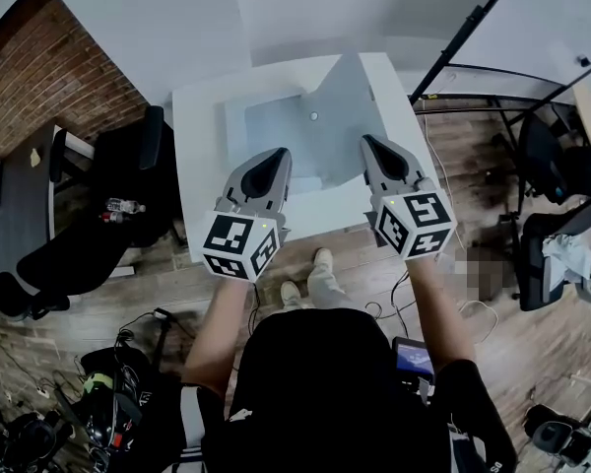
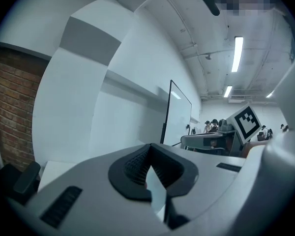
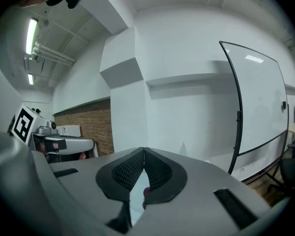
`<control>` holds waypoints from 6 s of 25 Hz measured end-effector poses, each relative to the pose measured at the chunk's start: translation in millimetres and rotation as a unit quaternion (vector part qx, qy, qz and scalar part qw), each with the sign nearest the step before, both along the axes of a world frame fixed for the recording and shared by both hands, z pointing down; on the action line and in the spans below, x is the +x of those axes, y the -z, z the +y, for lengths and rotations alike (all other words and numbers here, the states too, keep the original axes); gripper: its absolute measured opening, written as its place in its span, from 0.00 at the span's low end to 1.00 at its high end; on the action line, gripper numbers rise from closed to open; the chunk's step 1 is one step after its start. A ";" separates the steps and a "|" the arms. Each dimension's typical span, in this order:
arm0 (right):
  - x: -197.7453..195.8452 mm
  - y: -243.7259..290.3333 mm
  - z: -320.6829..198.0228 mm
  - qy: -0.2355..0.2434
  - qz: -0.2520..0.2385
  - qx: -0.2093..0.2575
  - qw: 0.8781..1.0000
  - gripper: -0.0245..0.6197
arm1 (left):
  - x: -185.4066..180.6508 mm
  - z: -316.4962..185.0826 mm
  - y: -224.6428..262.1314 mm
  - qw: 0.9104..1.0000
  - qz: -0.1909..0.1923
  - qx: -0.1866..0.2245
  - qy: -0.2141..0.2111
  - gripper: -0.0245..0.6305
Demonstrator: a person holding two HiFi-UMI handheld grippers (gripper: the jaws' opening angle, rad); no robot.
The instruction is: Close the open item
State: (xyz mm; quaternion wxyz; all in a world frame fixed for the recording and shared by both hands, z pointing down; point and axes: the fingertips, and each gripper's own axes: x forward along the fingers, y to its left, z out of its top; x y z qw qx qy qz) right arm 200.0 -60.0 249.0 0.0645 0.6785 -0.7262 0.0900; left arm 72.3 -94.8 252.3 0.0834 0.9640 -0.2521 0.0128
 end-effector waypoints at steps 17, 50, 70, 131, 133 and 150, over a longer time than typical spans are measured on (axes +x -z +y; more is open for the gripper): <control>90.8 -24.9 1.3 -0.043 -0.013 -0.016 0.999 0.10 | 85.1 -6.5 -28.8 0.998 -0.015 -0.040 -0.050 0.05; 154.4 -116.1 3.3 -0.068 -0.072 -0.081 0.992 0.10 | 146.0 -1.5 -106.6 0.990 -0.077 -0.081 -0.089 0.05; 136.5 -122.8 6.1 -0.024 -0.128 -0.078 0.988 0.20 | 154.9 10.7 -126.1 0.987 -0.090 -0.093 -0.099 0.05; -48.9 -133.0 -101.1 0.186 -0.093 -0.113 0.972 0.20 | -29.1 -56.5 -146.5 0.983 -0.092 -0.115 0.113 0.05; -53.7 -135.5 -103.0 0.191 -0.093 -0.116 0.970 0.20 | -33.8 -57.1 -148.9 0.981 -0.093 -0.118 0.119 0.05; -97.9 -161.6 -121.2 0.244 -0.094 -0.144 0.954 0.20 | -73.9 -69.5 -171.4 0.971 -0.093 -0.141 0.170 0.05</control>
